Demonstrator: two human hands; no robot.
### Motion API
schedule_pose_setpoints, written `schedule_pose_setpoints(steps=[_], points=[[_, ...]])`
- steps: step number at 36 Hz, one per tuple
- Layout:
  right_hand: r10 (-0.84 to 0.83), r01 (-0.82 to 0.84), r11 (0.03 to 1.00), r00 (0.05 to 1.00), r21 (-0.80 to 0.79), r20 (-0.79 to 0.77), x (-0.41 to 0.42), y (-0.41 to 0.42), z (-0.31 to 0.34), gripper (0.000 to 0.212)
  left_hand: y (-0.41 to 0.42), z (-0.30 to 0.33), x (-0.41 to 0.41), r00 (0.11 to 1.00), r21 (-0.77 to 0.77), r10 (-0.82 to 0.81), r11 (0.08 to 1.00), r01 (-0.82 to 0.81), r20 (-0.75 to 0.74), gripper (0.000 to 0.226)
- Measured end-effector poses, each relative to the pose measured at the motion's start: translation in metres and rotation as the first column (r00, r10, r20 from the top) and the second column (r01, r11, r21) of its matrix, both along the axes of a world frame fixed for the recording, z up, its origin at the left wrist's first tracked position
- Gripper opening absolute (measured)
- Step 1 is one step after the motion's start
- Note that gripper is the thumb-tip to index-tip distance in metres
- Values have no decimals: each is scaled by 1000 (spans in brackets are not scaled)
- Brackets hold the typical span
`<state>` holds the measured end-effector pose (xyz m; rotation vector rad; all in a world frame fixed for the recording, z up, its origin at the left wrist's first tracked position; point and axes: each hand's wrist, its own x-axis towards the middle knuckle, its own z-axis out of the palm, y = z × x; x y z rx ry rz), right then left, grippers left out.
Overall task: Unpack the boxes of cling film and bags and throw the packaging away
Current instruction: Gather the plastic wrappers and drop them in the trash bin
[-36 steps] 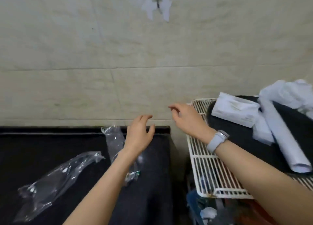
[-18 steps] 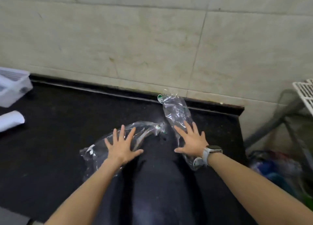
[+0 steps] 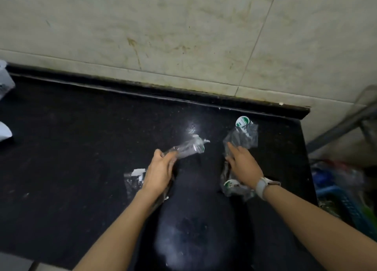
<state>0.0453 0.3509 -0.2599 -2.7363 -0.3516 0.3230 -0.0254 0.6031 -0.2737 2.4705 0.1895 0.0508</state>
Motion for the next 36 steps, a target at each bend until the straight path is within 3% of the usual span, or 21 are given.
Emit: schedule_pose_setpoints(steps=[4, 7, 9, 13, 15, 19, 22, 28, 32, 36], points=[[42, -55, 997, 974, 56, 221, -22, 5, 16, 23, -14, 16, -17, 987, -128, 159, 979, -158, -5, 40], [65, -104, 987, 956, 122, 285, -39, 10, 31, 22, -23, 32, -37, 951, -183, 303, 941, -286, 68, 44], [82, -135, 972, 962, 194, 259, -50, 15, 38, 25, -28, 43, -54, 912, -234, 394, 903, -361, 112, 39], [164, -214, 868, 975, 448, 148, -73, 28, 49, 18, -32, 64, -99, 811, -345, 568, 797, -497, 144, 9], [242, -284, 829, 959, 482, 149, -88, 37, 54, 9, -32, 71, -130, 765, -397, 631, 740, -543, 130, 17], [394, -374, 761, 916, 531, 80, -130, 58, 68, 25, -36, 73, -206, 642, -390, 754, 637, -665, 136, 44], [553, -518, 657, 825, 547, 117, -171, 74, 74, 31, -47, 65, -274, 476, -363, 873, 480, -798, 108, 37], [841, -758, 414, 530, 504, 106, -274, 105, 68, 40, -85, 50, -426, 83, -326, 996, 77, -942, -7, 12], [963, -845, 224, 269, 486, 23, -365, 116, 53, 39, -130, 49, -529, -213, -355, 959, -268, -896, -185, 11], [998, -882, 70, 58, 465, -40, -440, 116, 33, 35, -173, 47, -601, -370, -365, 879, -465, -807, -302, 31]])
